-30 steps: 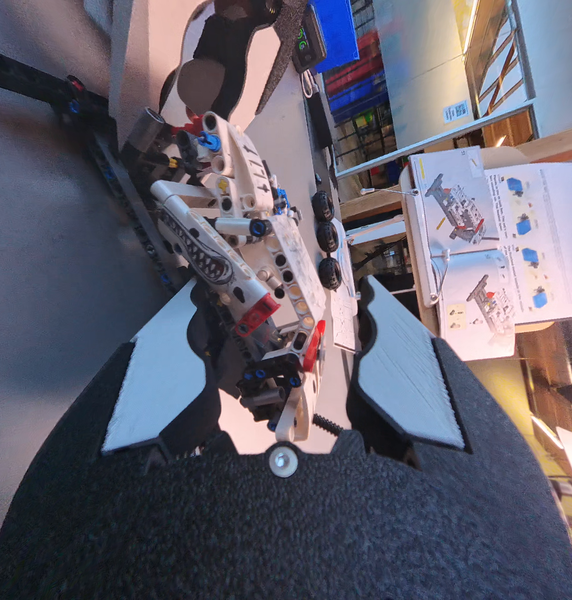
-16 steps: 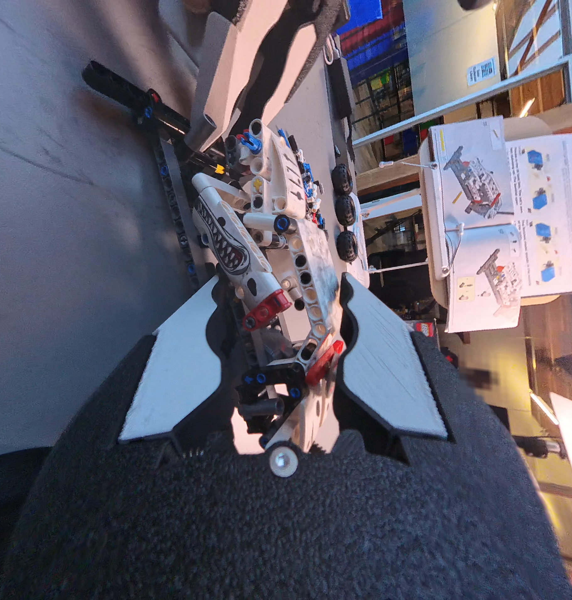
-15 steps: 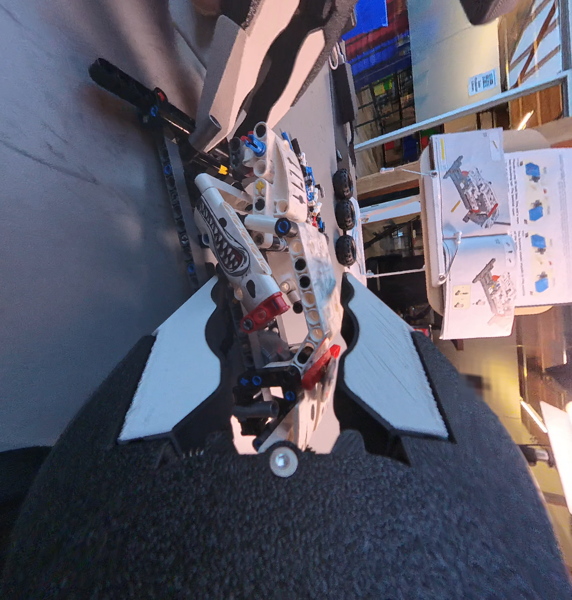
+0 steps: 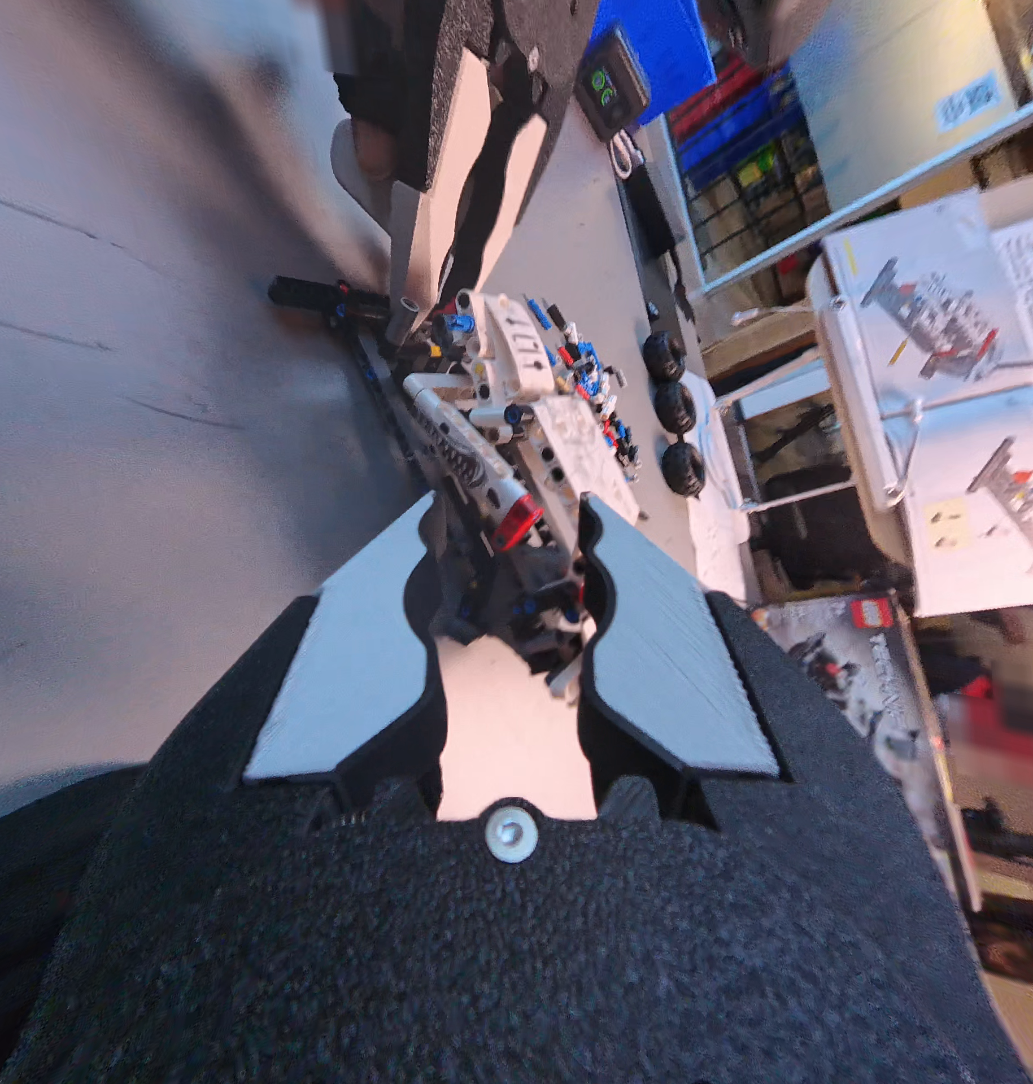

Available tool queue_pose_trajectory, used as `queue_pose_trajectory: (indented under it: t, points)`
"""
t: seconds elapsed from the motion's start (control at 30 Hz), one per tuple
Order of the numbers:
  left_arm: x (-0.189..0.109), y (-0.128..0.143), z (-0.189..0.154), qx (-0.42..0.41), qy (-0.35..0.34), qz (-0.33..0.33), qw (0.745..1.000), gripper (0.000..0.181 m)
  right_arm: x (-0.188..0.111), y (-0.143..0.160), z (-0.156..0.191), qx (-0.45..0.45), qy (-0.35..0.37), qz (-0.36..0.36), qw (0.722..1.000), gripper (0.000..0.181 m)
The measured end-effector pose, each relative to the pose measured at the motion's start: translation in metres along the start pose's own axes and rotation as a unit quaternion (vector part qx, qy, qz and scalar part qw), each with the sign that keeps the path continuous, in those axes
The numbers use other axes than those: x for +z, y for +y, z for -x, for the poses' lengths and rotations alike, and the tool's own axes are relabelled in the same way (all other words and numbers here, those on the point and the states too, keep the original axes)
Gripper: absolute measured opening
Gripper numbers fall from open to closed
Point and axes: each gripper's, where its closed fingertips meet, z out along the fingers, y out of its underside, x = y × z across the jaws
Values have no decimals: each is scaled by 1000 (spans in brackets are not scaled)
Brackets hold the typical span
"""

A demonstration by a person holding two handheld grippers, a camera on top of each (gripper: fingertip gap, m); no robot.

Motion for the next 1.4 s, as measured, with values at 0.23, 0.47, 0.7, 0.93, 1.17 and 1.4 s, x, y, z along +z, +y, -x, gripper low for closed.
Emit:
queue_pose_trajectory:
  t: [0.23,0.47,0.7,0.93,1.17,1.4]
  points:
    - [-3,6,-6,-6,46,5,999,25,22,34,-11,82,20,68,994,16]
    - [-5,9,-18,12,109,-18,994,27,66,31,-26,135,-19,31,990,18]
    - [-24,11,-19,11,182,-53,982,37,56,27,-24,198,-48,-27,979,24]
    - [-34,-14,-9,37,144,-145,978,65,36,-4,-19,255,-96,-124,954,30]
    - [-18,-15,-12,88,96,-133,983,64,27,-6,-14,240,-112,-126,956,26]
    - [-12,-19,-14,92,78,-130,984,59,34,-6,0,224,-123,-113,960,23]
